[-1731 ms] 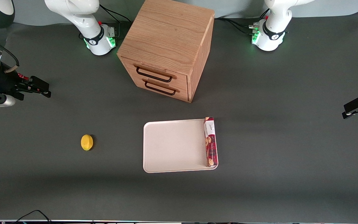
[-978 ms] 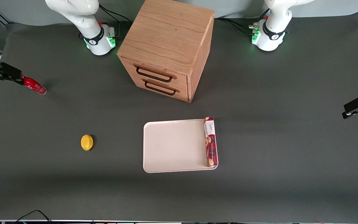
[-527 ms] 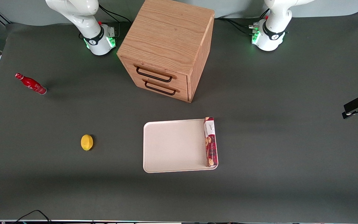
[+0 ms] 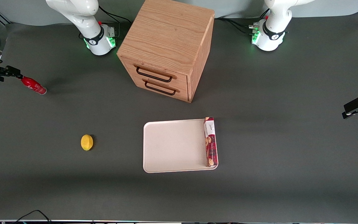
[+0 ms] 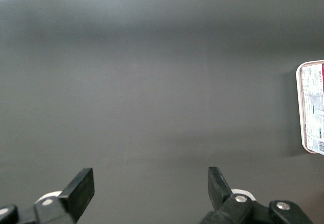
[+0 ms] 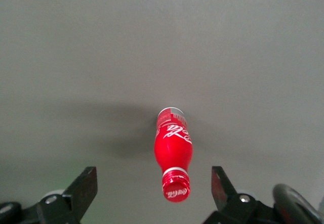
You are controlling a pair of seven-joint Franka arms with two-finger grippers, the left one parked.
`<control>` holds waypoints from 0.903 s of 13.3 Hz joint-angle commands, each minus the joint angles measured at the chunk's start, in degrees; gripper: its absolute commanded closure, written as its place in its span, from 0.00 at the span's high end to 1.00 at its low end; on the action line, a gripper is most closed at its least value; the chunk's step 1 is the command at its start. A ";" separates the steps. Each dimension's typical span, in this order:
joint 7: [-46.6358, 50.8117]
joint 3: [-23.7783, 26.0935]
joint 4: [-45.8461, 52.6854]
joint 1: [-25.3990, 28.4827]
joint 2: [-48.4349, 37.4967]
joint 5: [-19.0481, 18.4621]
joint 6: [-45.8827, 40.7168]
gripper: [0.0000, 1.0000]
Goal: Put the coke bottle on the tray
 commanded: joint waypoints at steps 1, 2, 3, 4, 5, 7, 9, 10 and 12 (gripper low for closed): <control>-1.38 -1.46 -4.73 -0.60 -2.62 -0.99 4.38 1.00; -1.38 -1.64 -5.79 -0.69 -2.62 -0.99 5.44 1.00; -1.38 -1.64 -6.23 -1.03 -2.62 -0.99 6.15 1.00; -1.47 -1.64 -6.59 -1.13 -2.62 -1.07 6.85 0.99; -1.82 -1.64 -6.94 -1.21 -2.62 -1.77 7.47 0.97; -4.27 -3.21 -7.29 -1.74 -2.62 -1.95 8.26 0.90; -4.72 -3.57 -7.82 -1.83 -2.71 -1.87 8.44 0.86; -5.07 -3.57 -7.82 -1.83 -2.62 -1.87 8.44 0.82; -5.60 -4.09 -7.82 -1.83 -2.62 -1.95 8.44 0.71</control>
